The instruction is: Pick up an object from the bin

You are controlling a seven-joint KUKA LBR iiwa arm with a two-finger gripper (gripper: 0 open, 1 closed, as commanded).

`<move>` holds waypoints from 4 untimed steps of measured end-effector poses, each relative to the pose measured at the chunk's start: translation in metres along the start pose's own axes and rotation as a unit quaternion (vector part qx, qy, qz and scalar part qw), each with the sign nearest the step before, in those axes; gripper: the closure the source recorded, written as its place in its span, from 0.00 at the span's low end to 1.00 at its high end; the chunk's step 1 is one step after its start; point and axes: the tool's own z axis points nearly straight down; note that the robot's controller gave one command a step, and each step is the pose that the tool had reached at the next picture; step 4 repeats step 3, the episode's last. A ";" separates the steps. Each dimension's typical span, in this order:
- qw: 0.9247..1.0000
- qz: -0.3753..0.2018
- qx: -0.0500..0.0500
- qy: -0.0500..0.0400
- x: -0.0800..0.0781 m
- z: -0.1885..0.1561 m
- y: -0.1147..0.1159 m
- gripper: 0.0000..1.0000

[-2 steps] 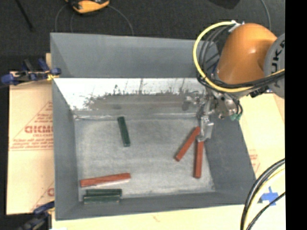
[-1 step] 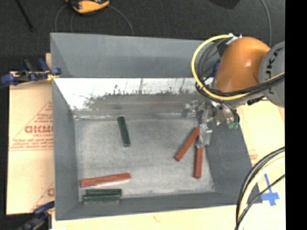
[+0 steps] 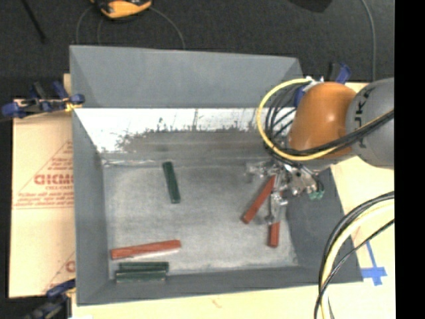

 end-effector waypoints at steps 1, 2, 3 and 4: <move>1.000 -0.023 -0.001 0.000 0.042 0.021 -0.018 1.00; 1.000 -0.023 -0.001 0.000 0.042 0.021 -0.018 1.00; 1.000 -0.024 -0.001 0.001 0.045 -0.129 -0.045 1.00; 1.000 -0.024 -0.001 0.001 0.045 -0.129 -0.045 1.00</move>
Offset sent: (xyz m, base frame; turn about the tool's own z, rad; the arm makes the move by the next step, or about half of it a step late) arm 0.0000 0.0000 0.0000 0.0000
